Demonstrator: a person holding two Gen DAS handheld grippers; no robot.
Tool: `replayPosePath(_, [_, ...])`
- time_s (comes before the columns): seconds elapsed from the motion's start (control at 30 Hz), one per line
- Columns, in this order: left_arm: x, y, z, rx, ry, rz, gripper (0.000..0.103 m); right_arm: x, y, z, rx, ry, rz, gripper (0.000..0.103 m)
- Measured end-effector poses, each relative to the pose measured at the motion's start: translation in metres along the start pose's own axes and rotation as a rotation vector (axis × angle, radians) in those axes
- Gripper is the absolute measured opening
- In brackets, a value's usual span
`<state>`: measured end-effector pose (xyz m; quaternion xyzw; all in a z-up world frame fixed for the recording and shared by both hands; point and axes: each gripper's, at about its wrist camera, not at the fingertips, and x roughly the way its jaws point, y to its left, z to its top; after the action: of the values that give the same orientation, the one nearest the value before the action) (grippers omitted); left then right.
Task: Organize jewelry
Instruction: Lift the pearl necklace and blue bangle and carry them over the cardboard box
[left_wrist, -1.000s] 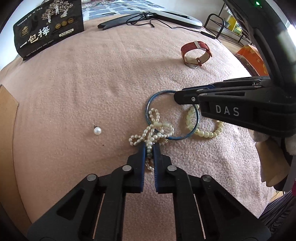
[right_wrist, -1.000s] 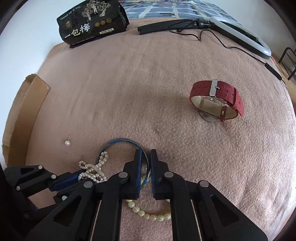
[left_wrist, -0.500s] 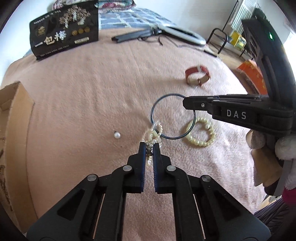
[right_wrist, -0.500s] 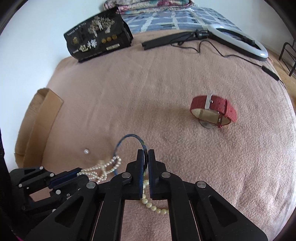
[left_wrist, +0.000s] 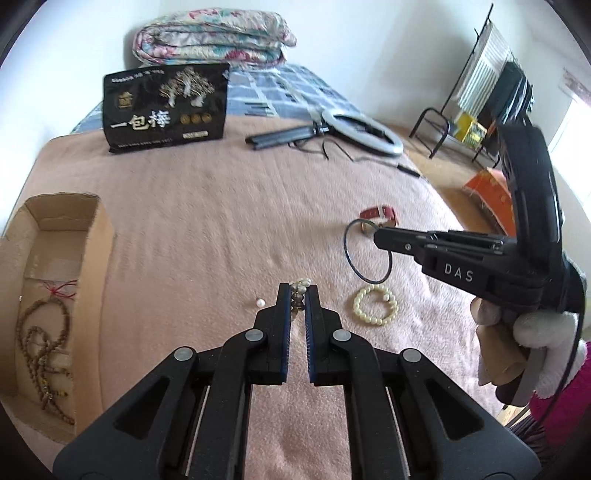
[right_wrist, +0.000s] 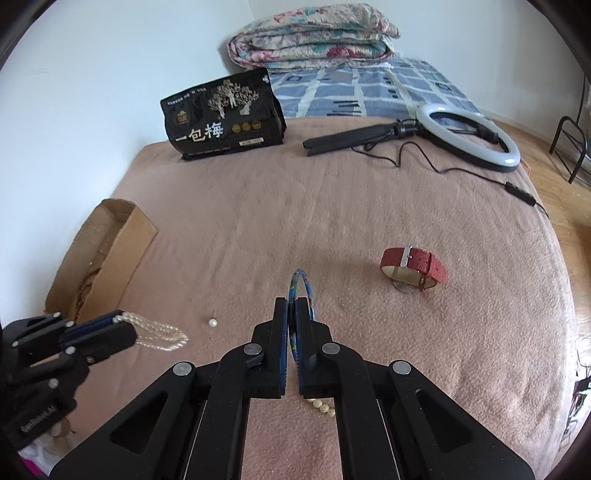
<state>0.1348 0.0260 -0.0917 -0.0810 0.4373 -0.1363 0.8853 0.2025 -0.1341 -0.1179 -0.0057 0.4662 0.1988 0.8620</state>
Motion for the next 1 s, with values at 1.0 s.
replayPosePath(1.0, [-0.115, 0.126, -0.001, -0.182, -0.190, 0.132, 0.005, -0.023, 0.135, 0.029, -0.145, -0.083, 0.206, 0.002])
